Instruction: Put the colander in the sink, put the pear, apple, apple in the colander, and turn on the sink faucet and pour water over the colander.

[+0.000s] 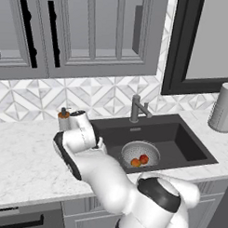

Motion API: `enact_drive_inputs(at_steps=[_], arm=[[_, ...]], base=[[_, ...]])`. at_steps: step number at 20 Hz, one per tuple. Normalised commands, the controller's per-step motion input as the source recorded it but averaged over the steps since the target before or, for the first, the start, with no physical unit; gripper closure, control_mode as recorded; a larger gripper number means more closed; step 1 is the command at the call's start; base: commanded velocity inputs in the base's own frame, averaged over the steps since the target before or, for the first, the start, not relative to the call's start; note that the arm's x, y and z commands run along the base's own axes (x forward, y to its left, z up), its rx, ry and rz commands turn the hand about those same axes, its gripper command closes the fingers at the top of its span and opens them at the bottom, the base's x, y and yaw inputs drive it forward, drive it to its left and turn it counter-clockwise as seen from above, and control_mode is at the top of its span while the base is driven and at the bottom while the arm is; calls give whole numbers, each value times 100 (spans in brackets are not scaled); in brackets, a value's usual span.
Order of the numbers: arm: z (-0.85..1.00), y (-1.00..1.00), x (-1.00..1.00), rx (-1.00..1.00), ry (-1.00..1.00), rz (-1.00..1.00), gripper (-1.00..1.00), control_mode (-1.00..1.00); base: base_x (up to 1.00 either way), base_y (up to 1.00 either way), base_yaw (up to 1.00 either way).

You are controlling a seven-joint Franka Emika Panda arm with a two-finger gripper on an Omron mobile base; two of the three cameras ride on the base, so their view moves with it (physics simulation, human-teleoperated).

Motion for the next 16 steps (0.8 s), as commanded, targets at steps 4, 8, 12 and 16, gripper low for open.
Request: enact_drive_inputs(at_steps=[4,8,12,16], arm=[[4,-96,42,-1,2,6,100,-100],[2,-97,41,-5,2,8,100,-100],[0,-99,38,-8,2,9,100,-100],[-26,-68,22,-23,3,2,100,-100]], base=[[0,0,0],[0,0,0],[0,0,0],[0,0,0]])
